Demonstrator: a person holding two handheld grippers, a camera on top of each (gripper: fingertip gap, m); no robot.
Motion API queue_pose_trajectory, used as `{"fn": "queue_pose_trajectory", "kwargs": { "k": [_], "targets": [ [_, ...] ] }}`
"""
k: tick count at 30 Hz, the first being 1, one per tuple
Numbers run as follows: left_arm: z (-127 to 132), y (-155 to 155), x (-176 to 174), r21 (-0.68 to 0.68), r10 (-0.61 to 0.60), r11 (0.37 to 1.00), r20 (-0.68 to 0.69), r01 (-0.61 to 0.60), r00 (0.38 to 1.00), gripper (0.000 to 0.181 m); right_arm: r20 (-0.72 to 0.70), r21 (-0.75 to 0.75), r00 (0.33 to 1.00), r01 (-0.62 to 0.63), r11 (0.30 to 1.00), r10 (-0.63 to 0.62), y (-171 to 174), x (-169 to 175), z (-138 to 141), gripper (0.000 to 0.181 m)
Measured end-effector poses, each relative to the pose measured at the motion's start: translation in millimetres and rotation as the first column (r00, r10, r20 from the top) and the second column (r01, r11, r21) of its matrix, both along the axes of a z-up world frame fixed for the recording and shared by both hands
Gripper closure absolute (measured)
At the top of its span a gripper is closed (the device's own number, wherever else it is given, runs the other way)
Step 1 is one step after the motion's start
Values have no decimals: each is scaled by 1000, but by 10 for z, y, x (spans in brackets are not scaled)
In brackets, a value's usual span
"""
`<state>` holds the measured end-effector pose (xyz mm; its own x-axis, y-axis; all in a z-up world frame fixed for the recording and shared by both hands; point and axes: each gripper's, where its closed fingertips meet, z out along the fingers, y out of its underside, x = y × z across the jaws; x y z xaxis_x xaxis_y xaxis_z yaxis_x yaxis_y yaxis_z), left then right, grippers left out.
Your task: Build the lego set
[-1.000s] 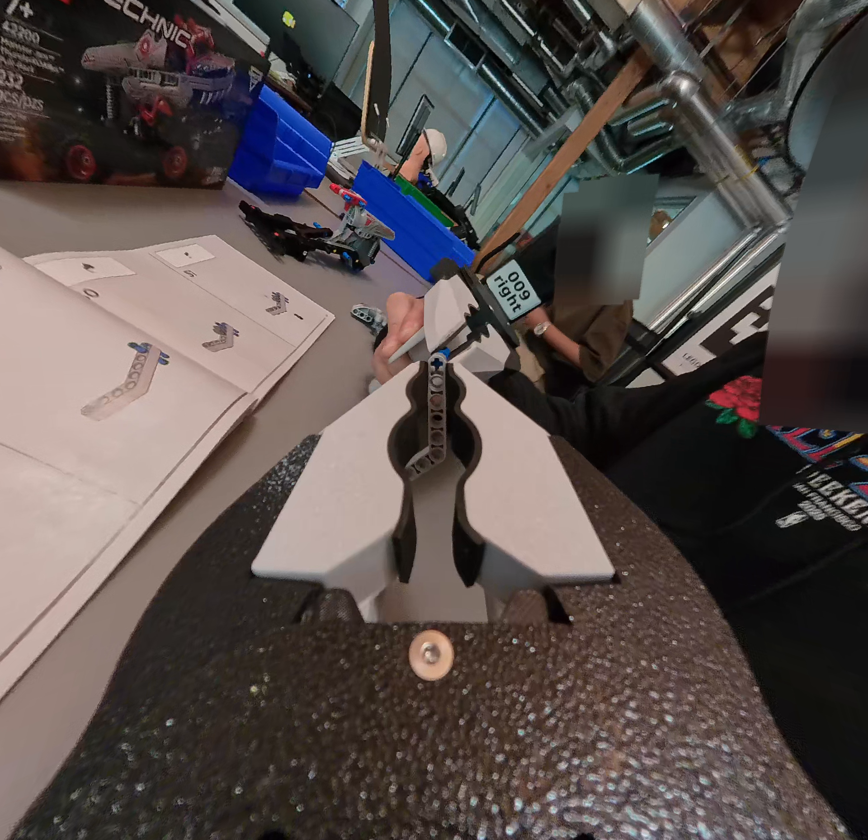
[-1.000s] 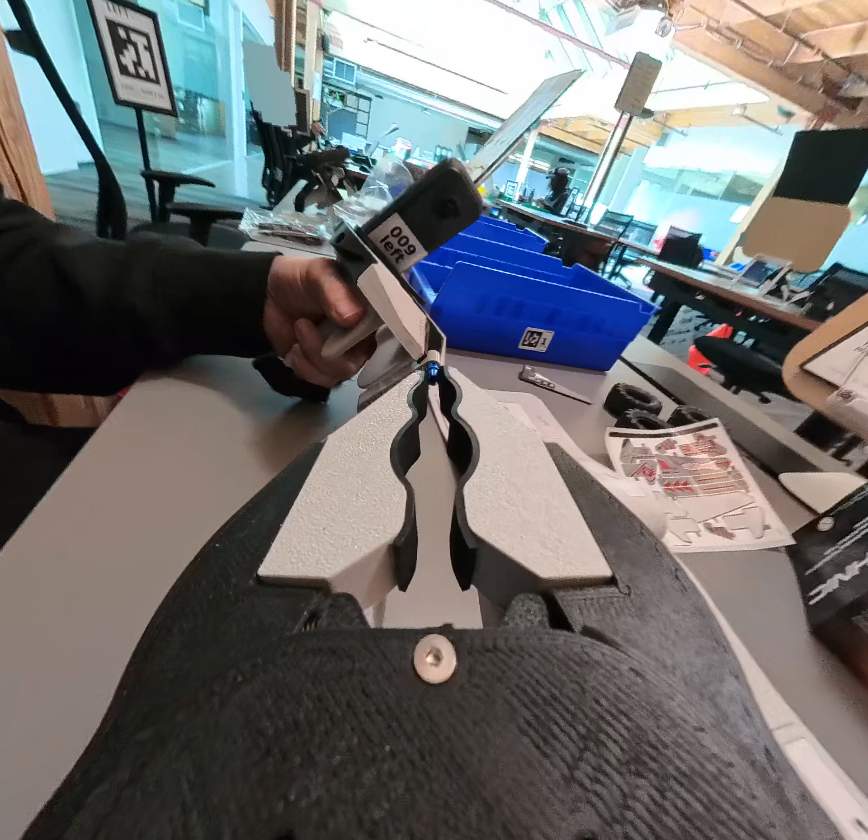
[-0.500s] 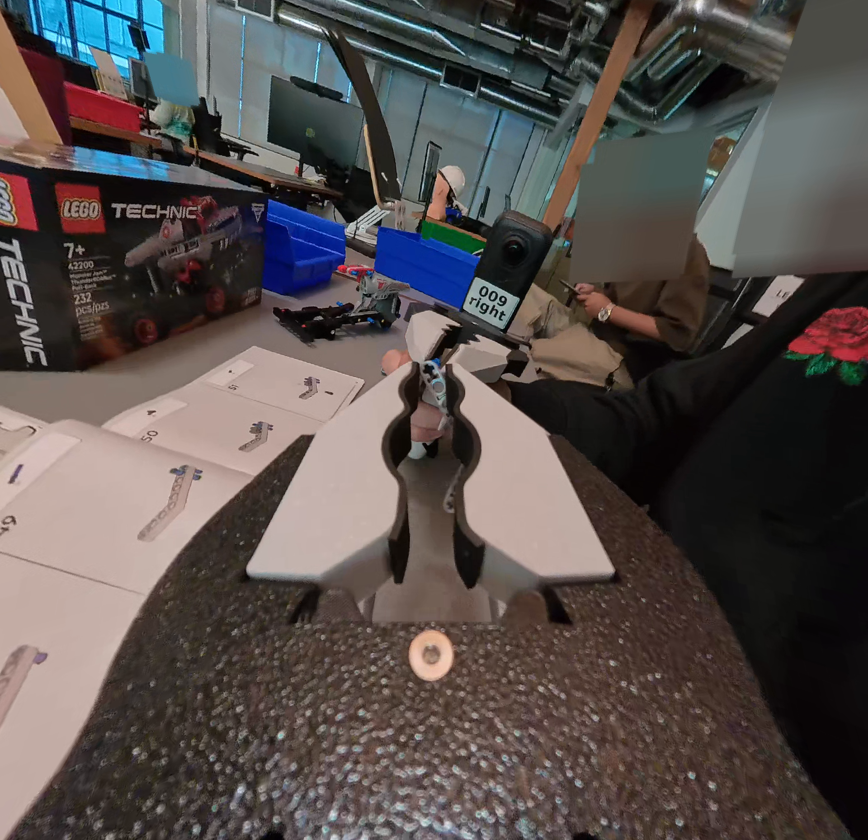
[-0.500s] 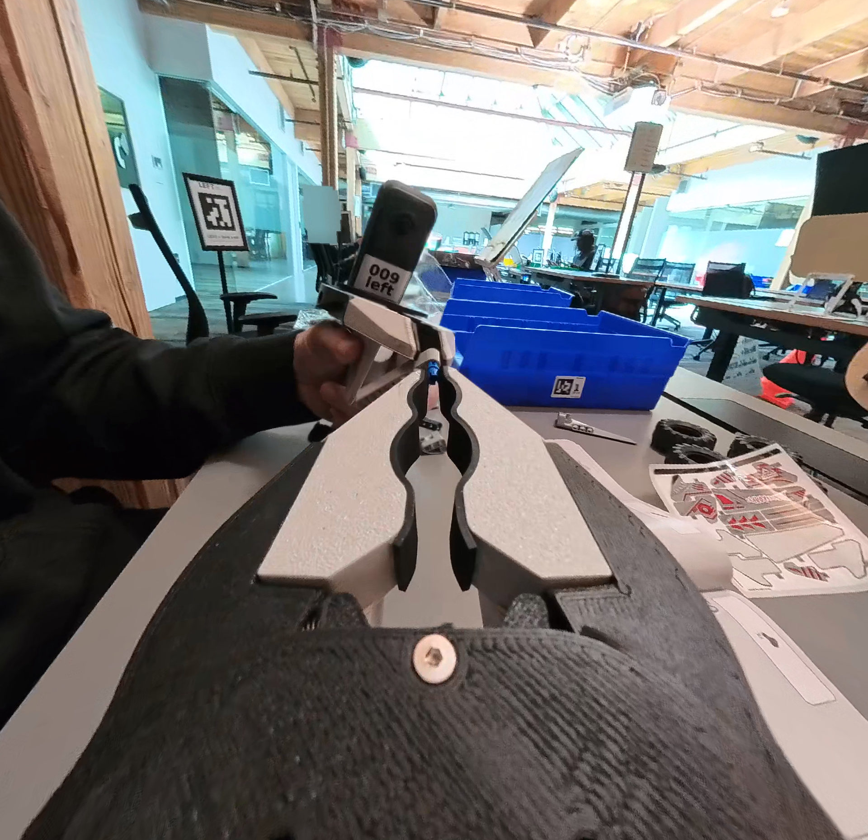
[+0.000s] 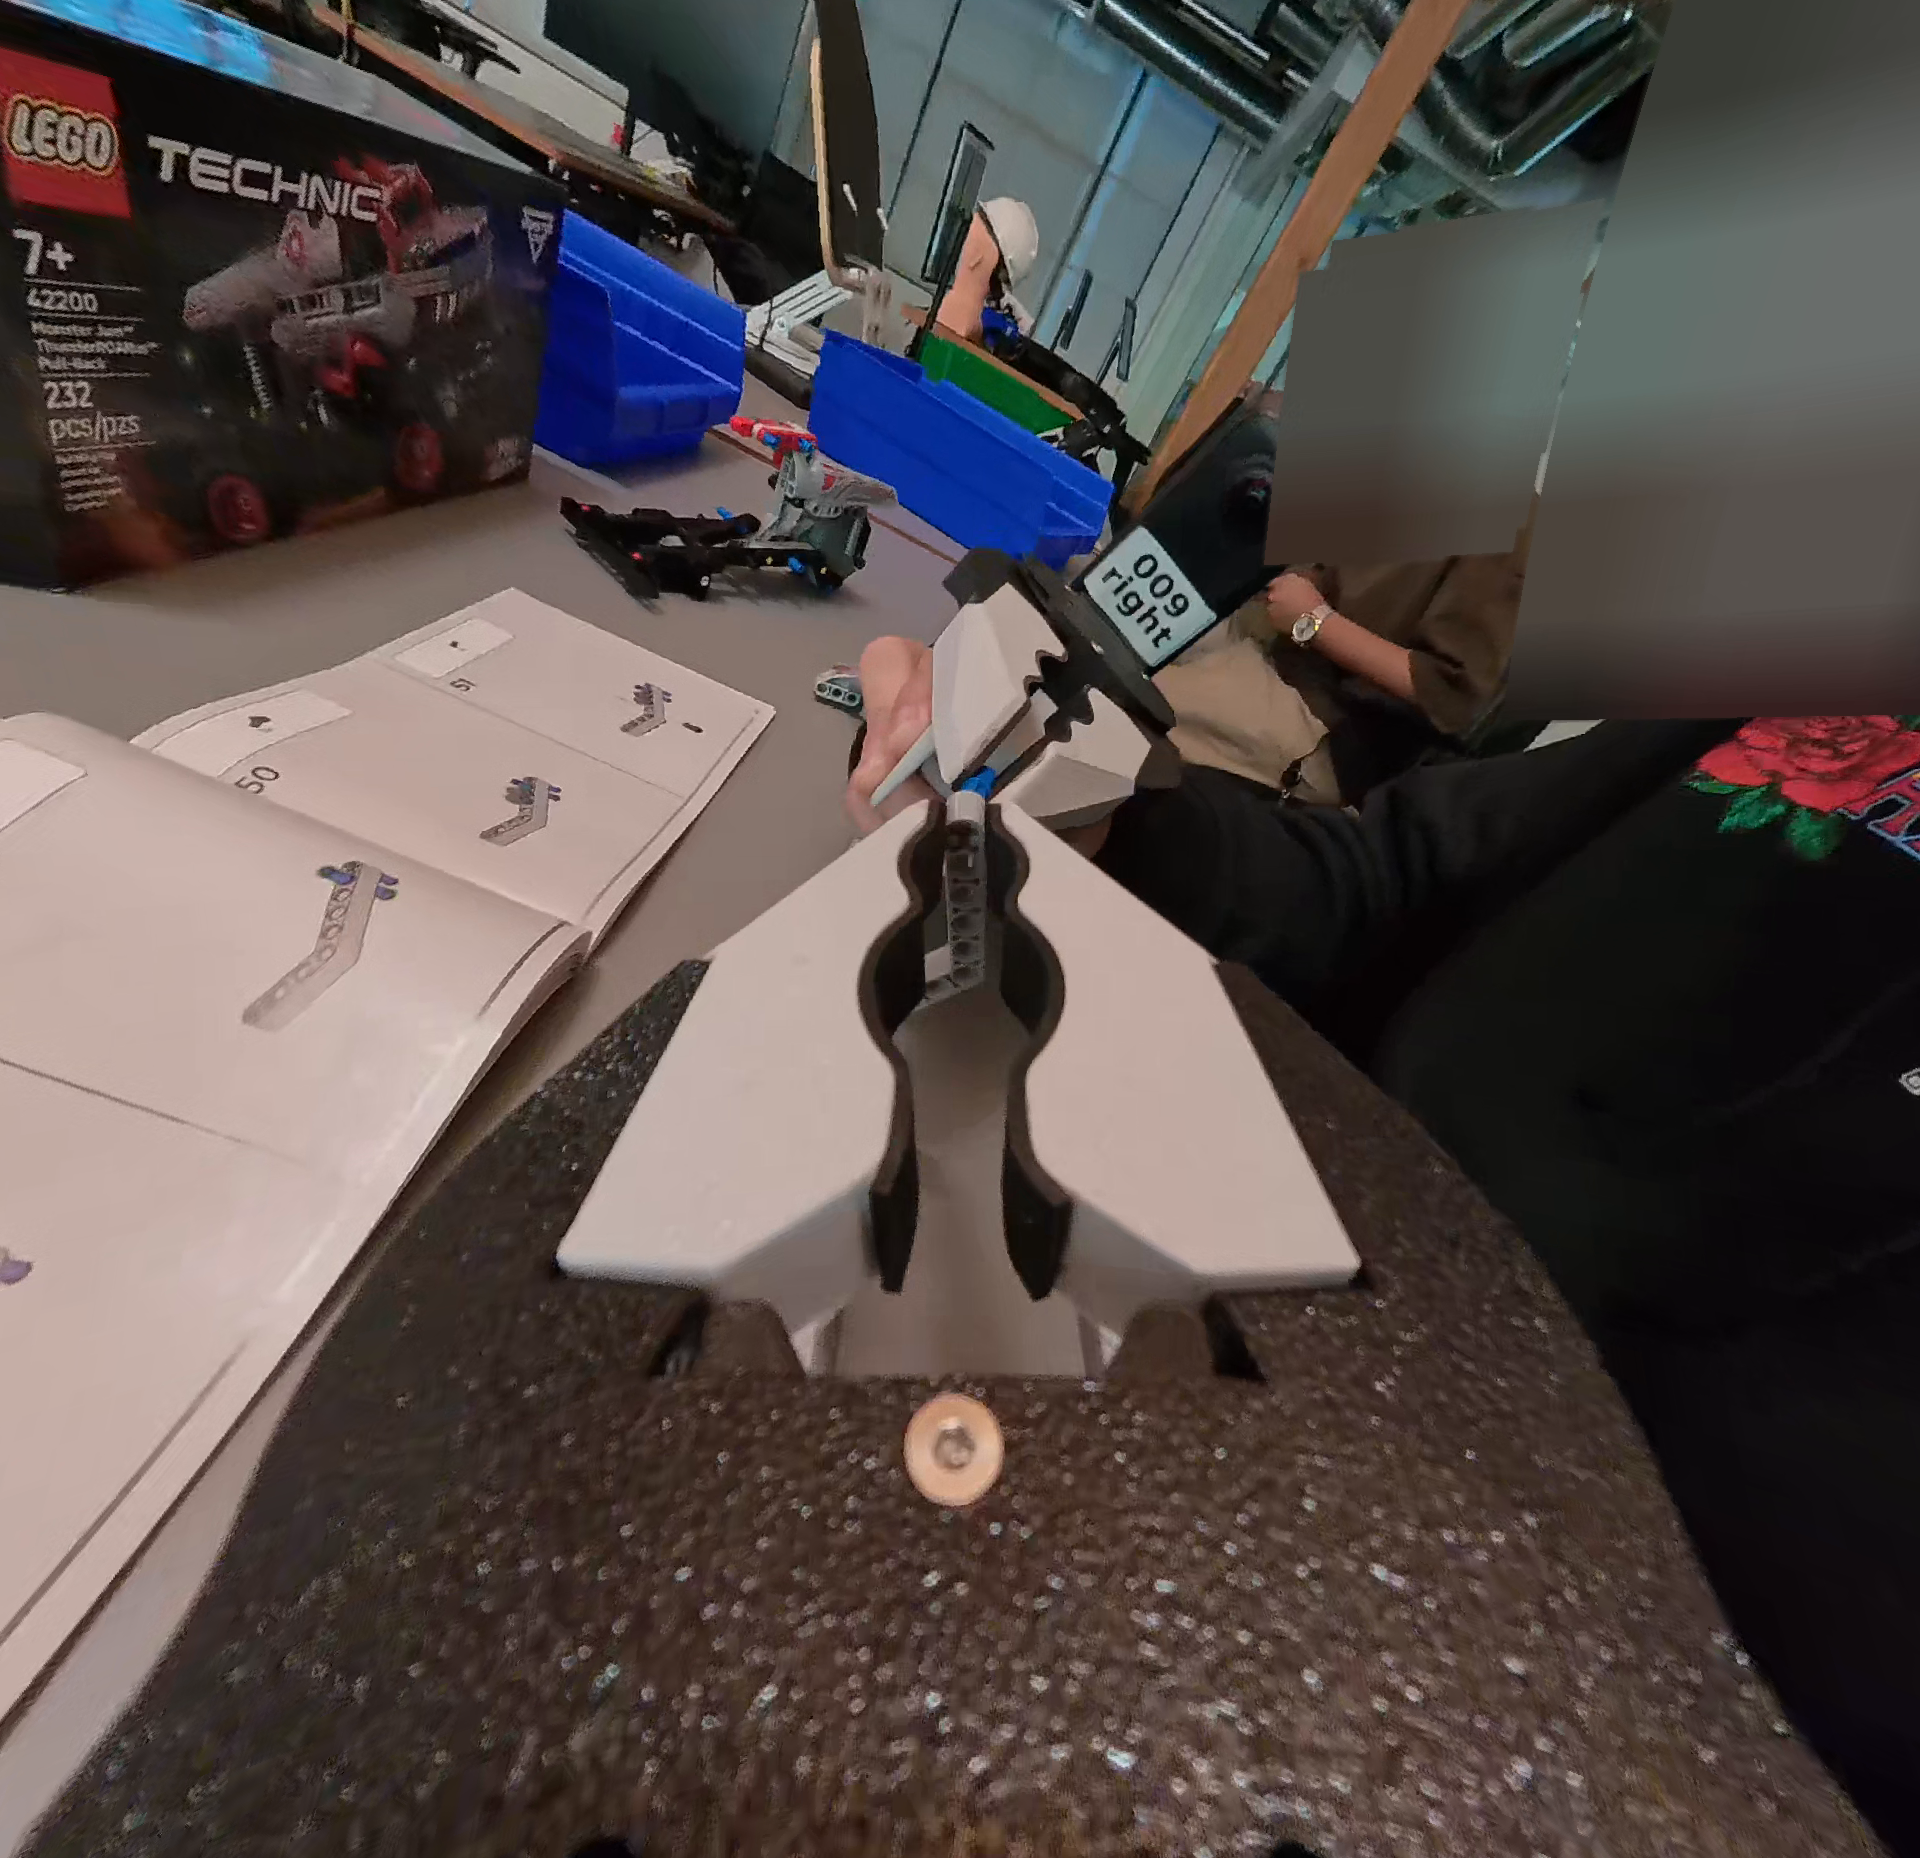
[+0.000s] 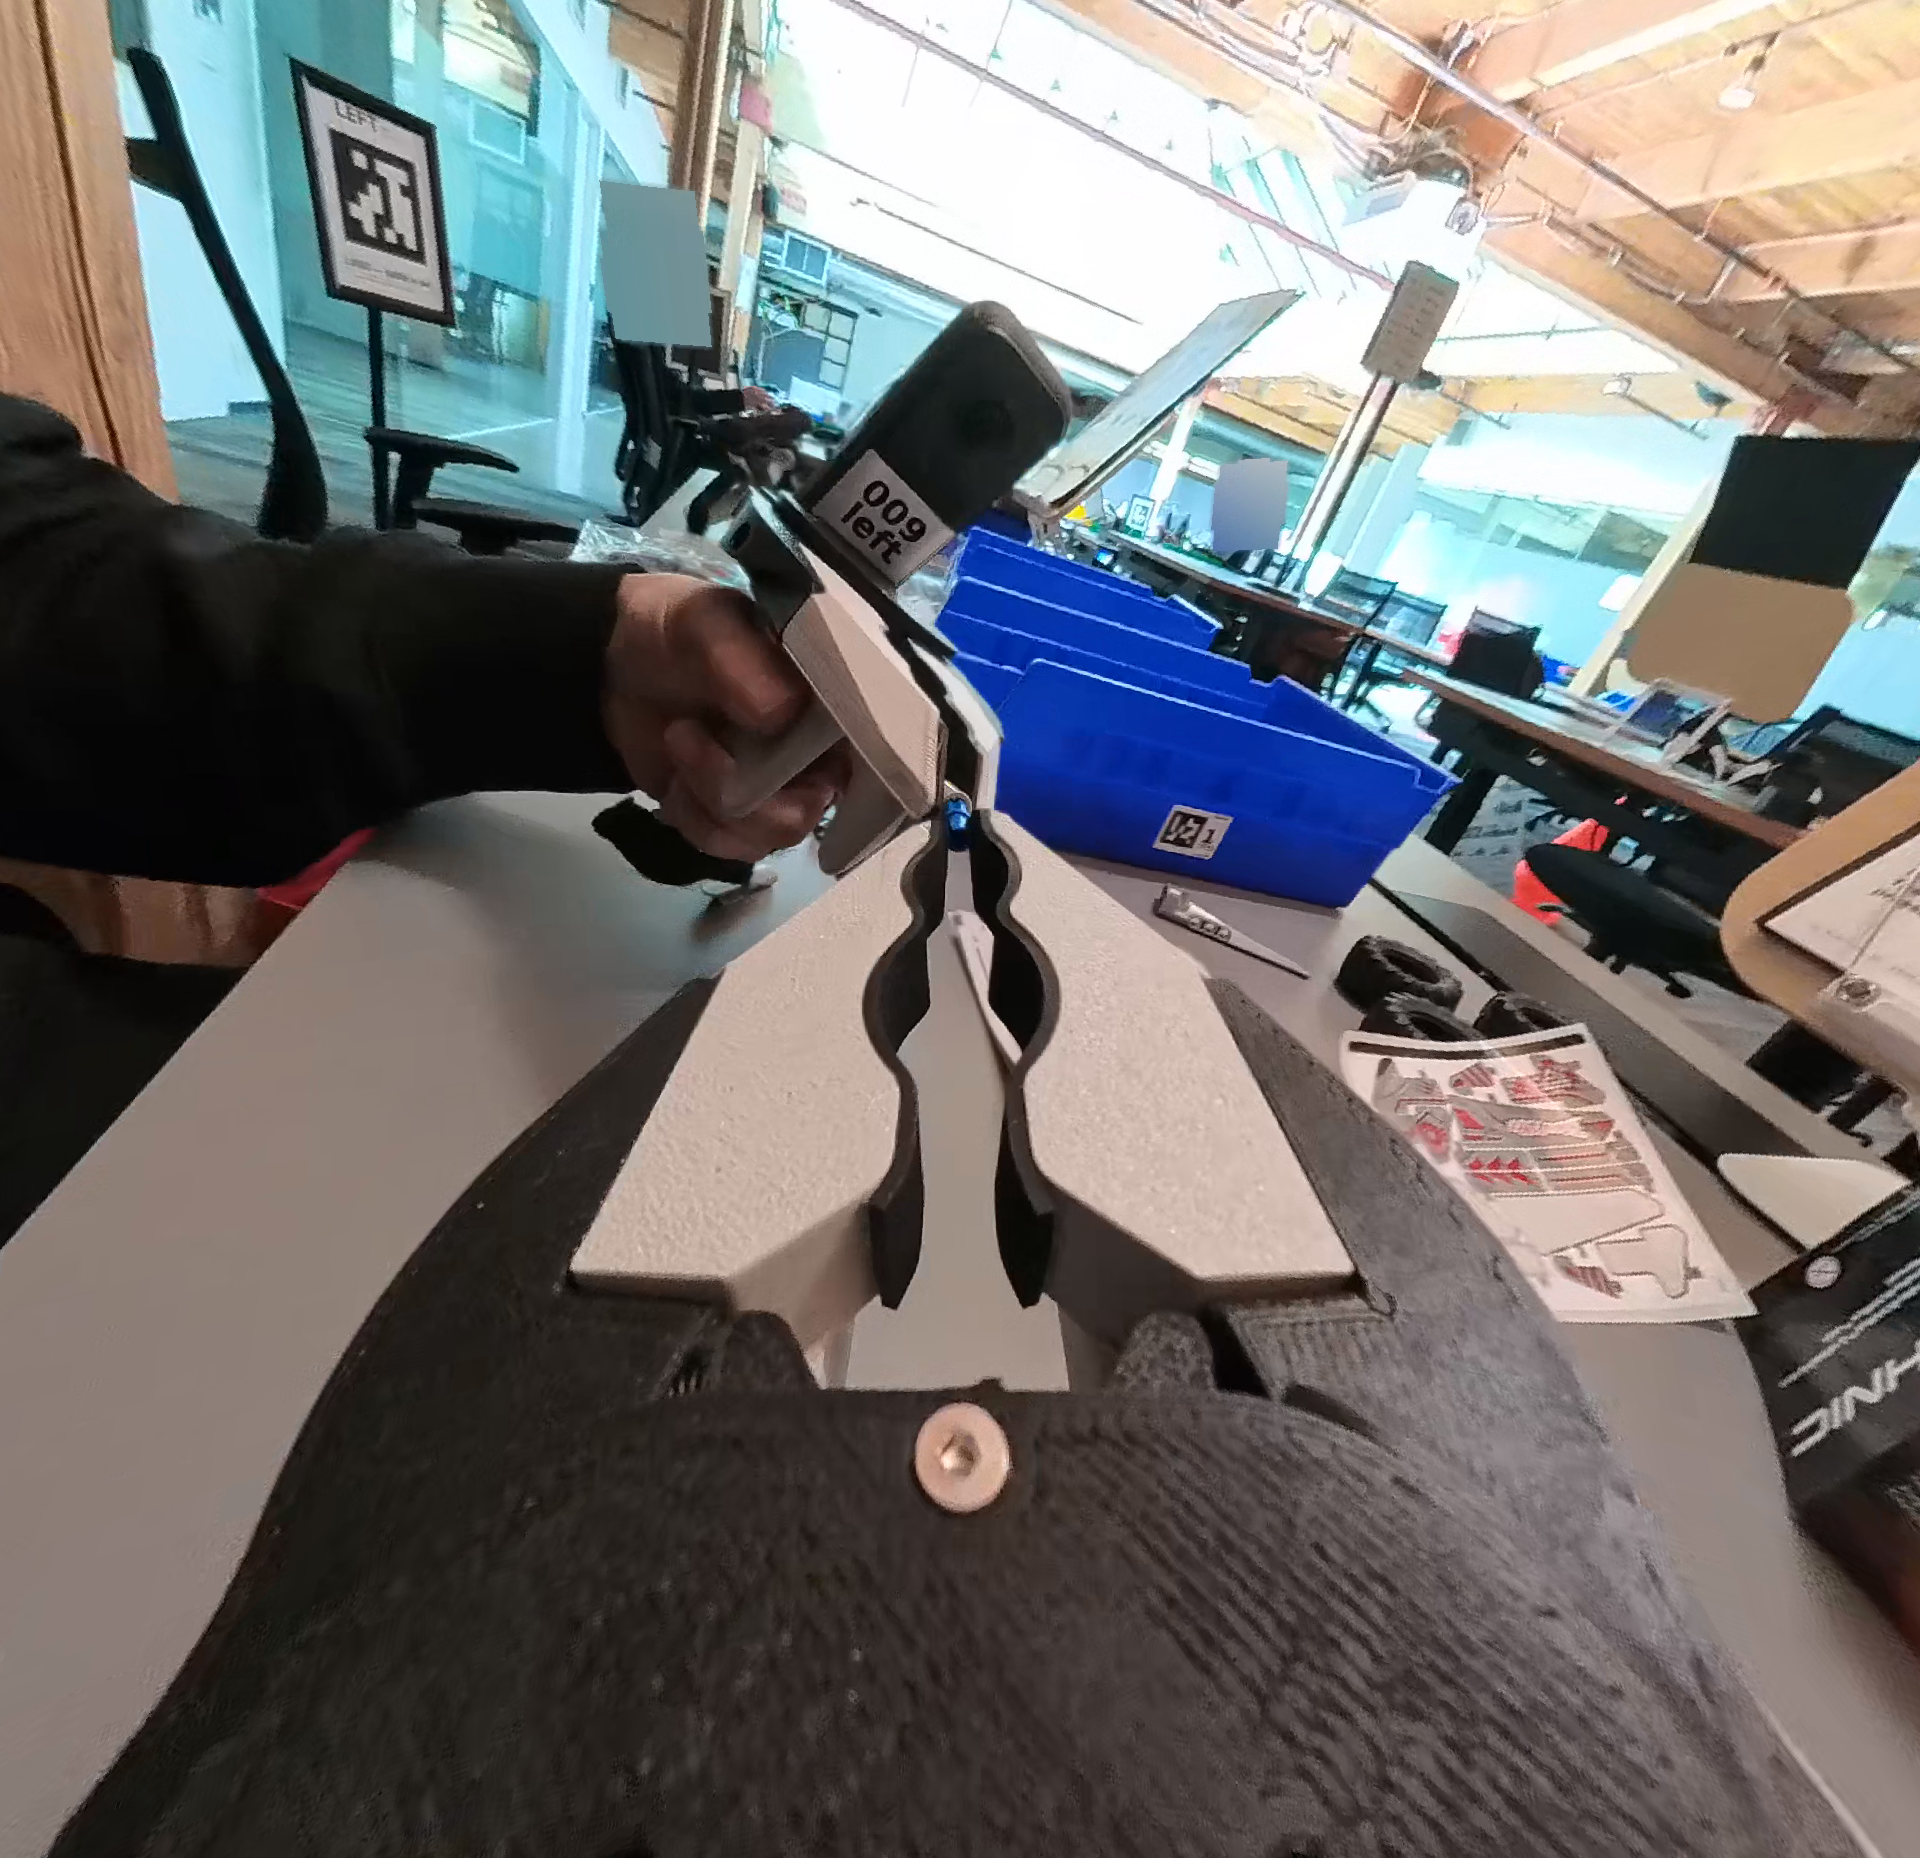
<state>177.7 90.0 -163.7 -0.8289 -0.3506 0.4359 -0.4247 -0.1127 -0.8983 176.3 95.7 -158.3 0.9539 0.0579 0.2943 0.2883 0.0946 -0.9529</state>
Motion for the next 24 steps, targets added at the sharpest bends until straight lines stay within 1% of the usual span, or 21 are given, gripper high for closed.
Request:
{"fn": "queue_pose_trajectory", "kwargs": {
  "k": [4, 8, 9, 13, 14, 17, 20, 24],
  "targets": [
    [-59, -1, -11, 36, -18, 999, 19, 17, 1000, 176, -24, -36, 999, -25, 999, 24, 0, -15, -54, 178],
    [-168, -5, -100, 147, -74, 987, 28, 69, 997, 176, -61, -98, 992, -114, 989, 109, -3, -109, -147, 178],
    [-178, -10, -123, 167, -86, 983, 24, 81, 996, 176, -57, -109, 991, -128, 986, 122, -7, -128, -158, 178],
    [-332, 10, -204, 295, -128, 947, -1, 123, 992, 176, 34, -216, 988, -137, 967, 148, 12, -204, -308, 178],
    [-328, 14, -207, 295, -130, 948, 2, 124, 991, 176, 19, -209, 988, -143, 967, 151, 15, -205, -299, 178],
    [-312, -31, -240, 256, -163, 954, 1, 158, 987, 176, -122, -194, 968, -239, 952, 218, -28, -237, -279, 178],
    [-274, -54, -201, 180, -157, 971, -12, 157, 987, 176, -160, -170, 965, -232, 958, 206, -38, -193, -240, 178],
    [-264, -50, -181, 167, -147, 975, -13, 147, 989, 176, -174, -164, 965, -227, 960, 199, -32, -178, -231, 178]
  ]
}}
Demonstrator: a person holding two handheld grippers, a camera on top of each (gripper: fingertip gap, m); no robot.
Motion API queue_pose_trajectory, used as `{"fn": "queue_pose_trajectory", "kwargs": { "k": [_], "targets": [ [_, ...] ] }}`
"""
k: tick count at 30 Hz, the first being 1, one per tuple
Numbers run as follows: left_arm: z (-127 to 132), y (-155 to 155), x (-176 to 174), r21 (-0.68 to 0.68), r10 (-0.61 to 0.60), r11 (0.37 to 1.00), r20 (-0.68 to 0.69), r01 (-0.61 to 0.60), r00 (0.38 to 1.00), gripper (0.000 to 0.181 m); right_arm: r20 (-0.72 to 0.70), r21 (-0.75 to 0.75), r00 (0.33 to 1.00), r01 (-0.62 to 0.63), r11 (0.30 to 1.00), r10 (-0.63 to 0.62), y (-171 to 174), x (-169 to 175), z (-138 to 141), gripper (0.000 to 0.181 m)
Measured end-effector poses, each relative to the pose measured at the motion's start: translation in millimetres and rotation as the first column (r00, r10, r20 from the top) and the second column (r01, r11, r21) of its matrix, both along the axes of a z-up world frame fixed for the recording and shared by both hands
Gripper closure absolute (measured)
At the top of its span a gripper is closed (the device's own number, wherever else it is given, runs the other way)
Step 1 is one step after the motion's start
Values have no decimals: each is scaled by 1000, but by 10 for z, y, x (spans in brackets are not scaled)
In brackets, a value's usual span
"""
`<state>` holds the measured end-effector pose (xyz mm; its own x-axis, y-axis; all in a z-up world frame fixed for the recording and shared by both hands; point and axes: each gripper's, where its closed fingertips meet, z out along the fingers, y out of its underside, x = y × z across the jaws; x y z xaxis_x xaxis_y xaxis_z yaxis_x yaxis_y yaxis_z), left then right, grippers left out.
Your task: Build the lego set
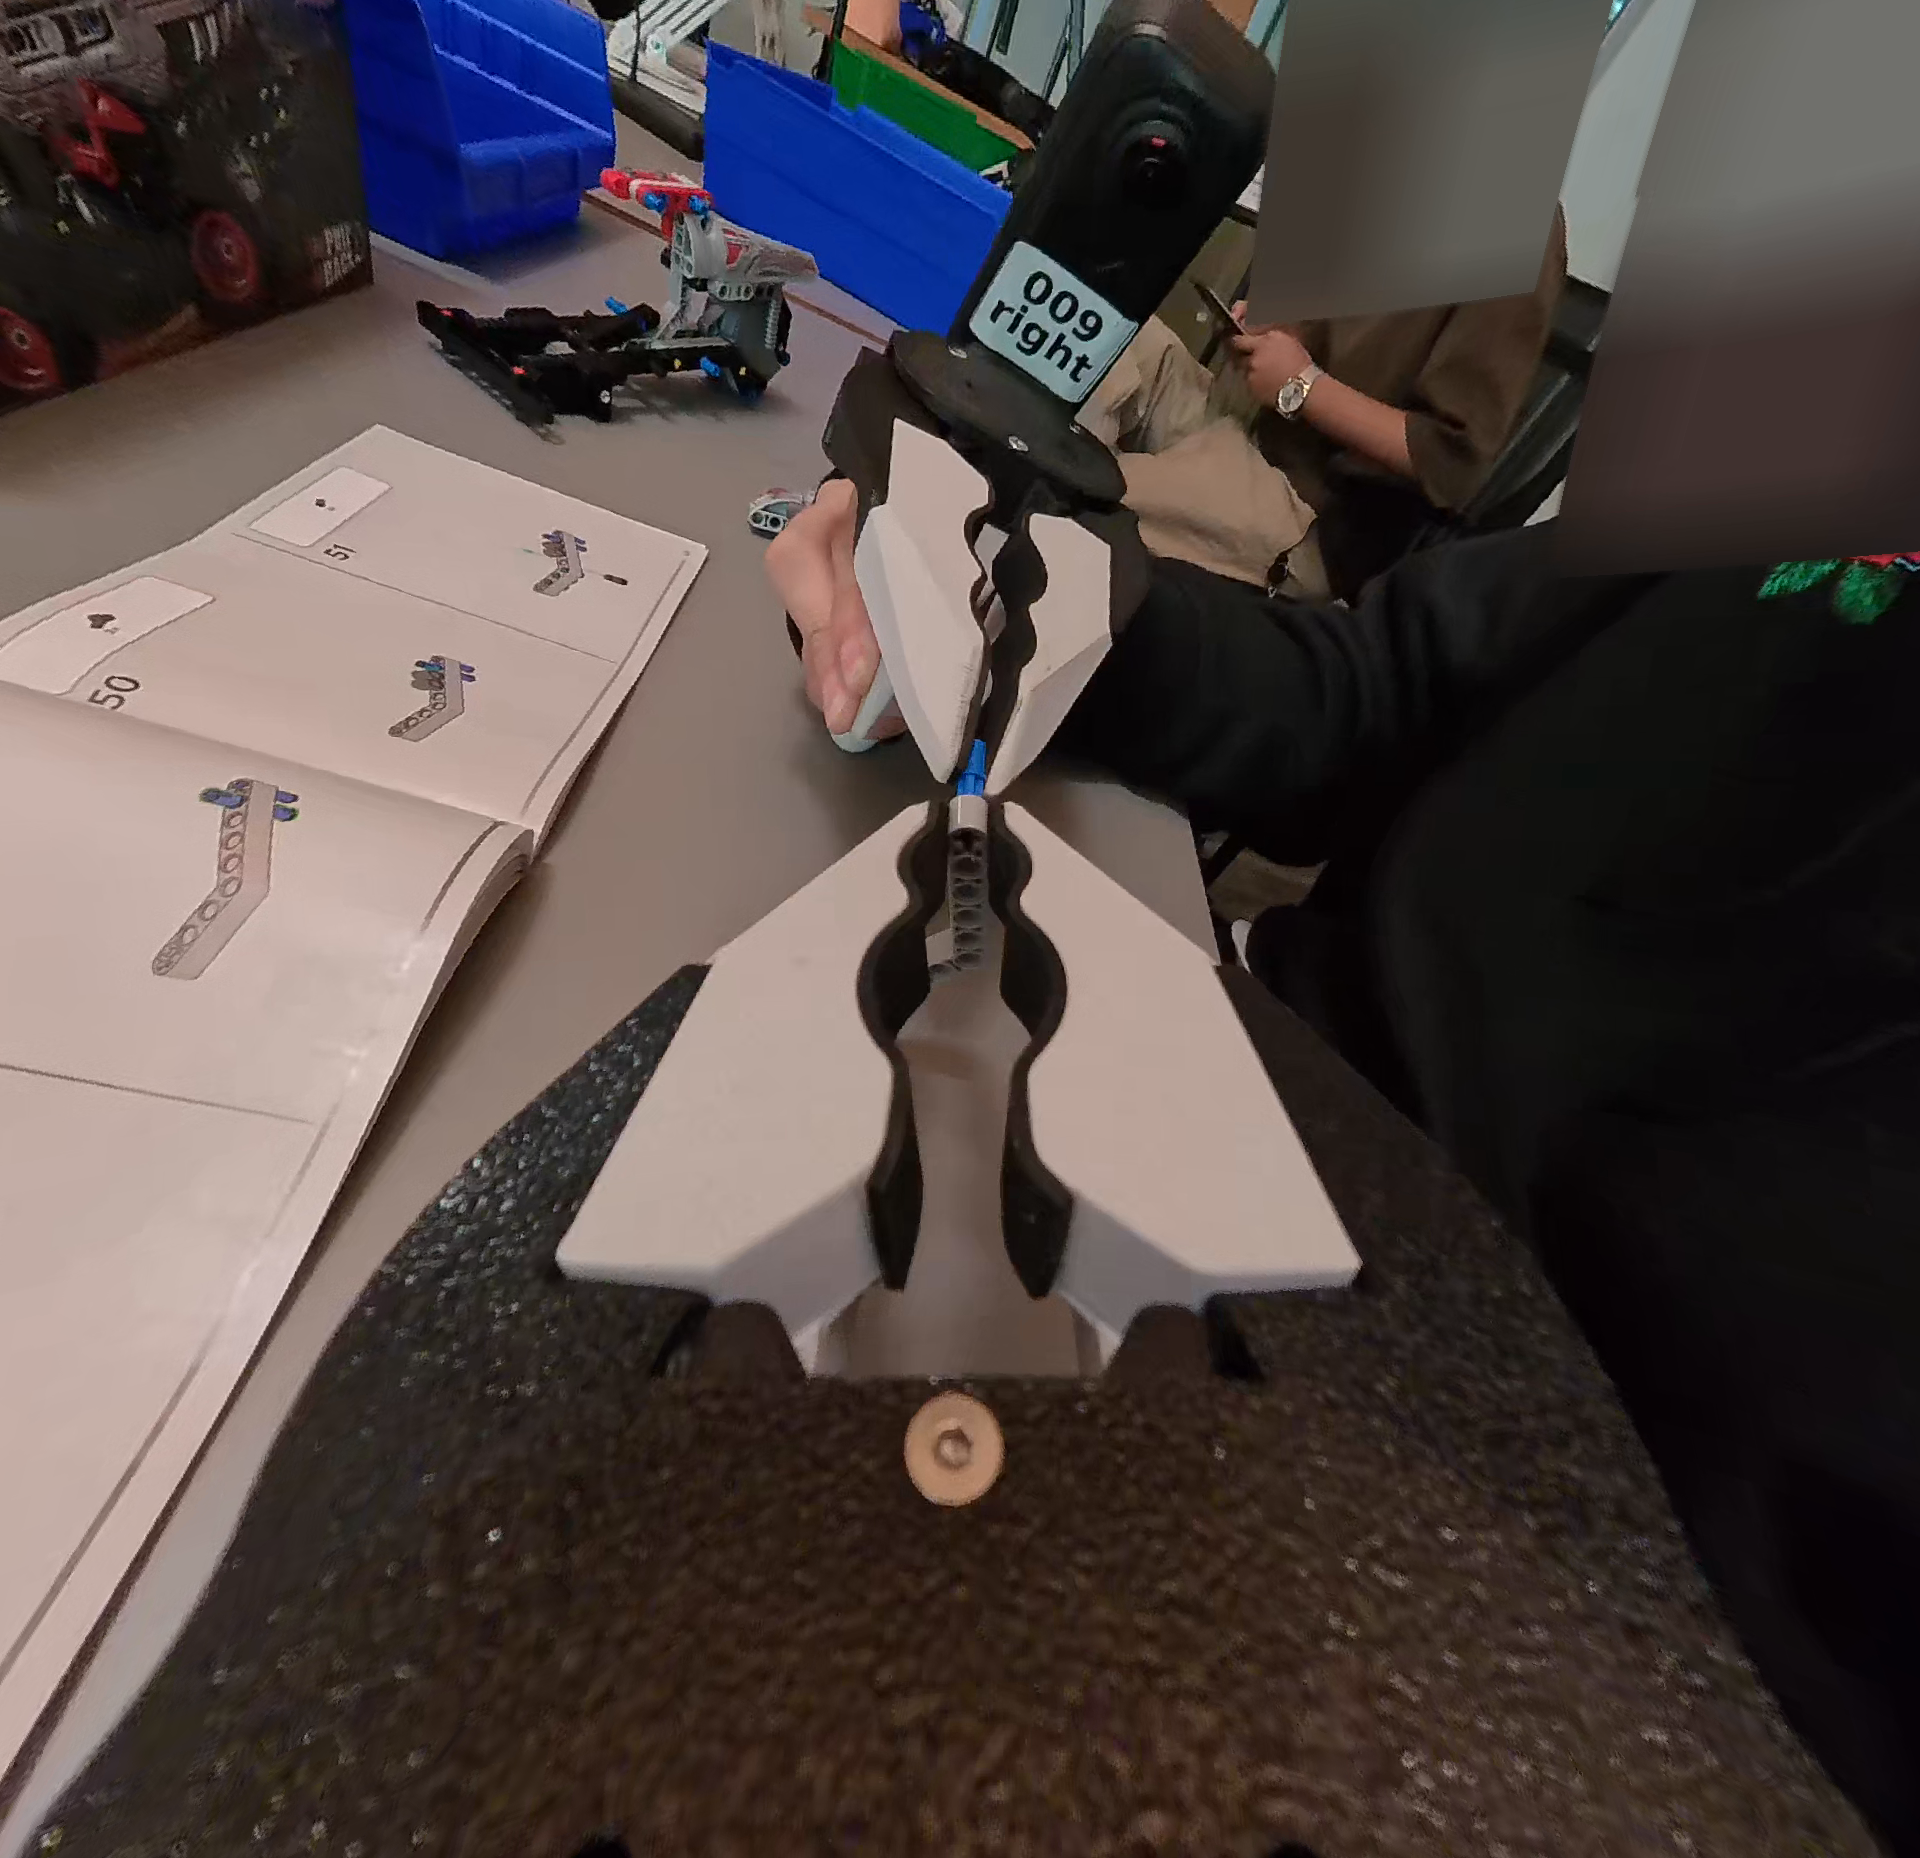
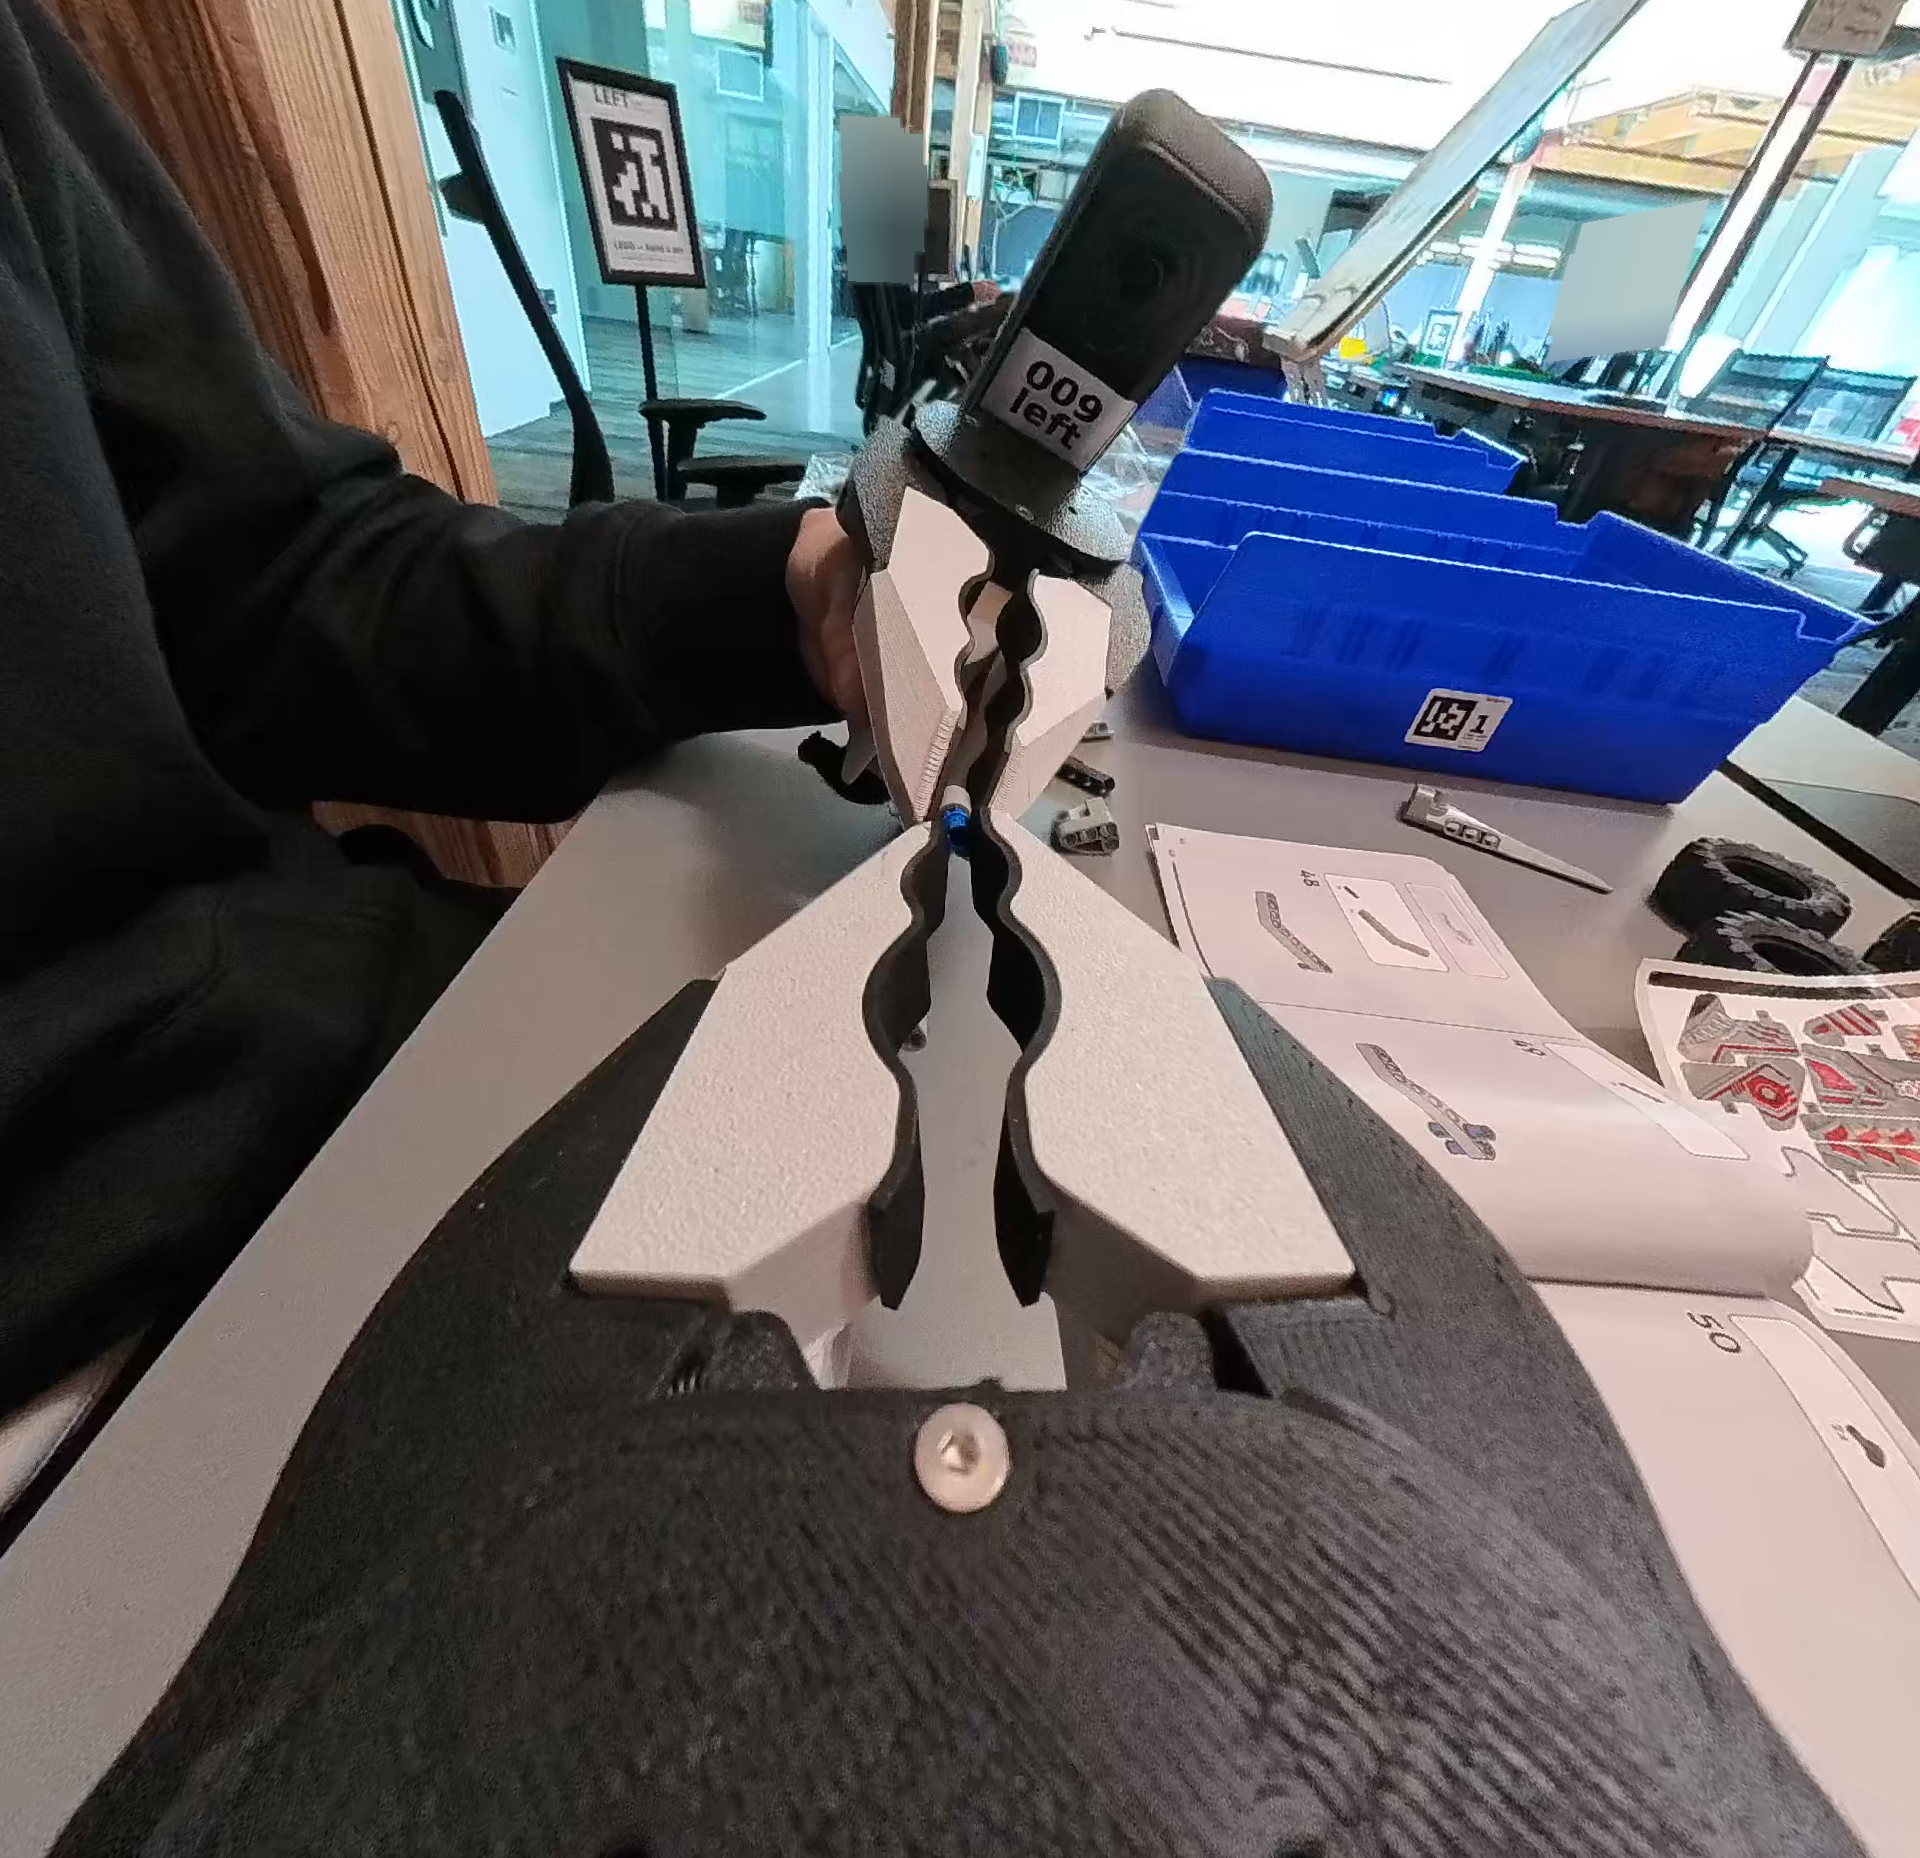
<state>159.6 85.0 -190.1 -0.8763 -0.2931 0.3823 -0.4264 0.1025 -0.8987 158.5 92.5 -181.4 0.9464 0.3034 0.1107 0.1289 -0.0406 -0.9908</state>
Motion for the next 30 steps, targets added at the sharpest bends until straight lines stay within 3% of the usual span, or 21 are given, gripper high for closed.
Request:
{"fn": "queue_pose_trajectory", "kwargs": {
  "k": [6, 11, 17, 27, 30],
  "targets": [
    [37, -2, 24, -14, 21, 1000, -1, -22, 1000, 176, -34, 26, 999, 14, 1000, -13, 8, 25, 48, 178],
    [126, 51, 185, -74, 134, 989, 38, -131, 990, 176, -44, 67, 992, 125, 990, -122, 47, 187, 107, 178],
    [229, 54, 221, -116, 183, 978, 95, -172, 978, 168, -77, 110, 990, 123, 986, -115, 13, 199, 182, 178],
    [207, 79, 188, -129, 159, 980, 31, -154, 987, 167, -42, 117, 991, 132, 984, -128, 19, 191, 180, 178],
    [187, 30, 152, -133, 126, 984, 18, -123, 992, 175, -38, 108, 992, 126, 986, -122, 31, 174, 160, 178]
  ]
}}
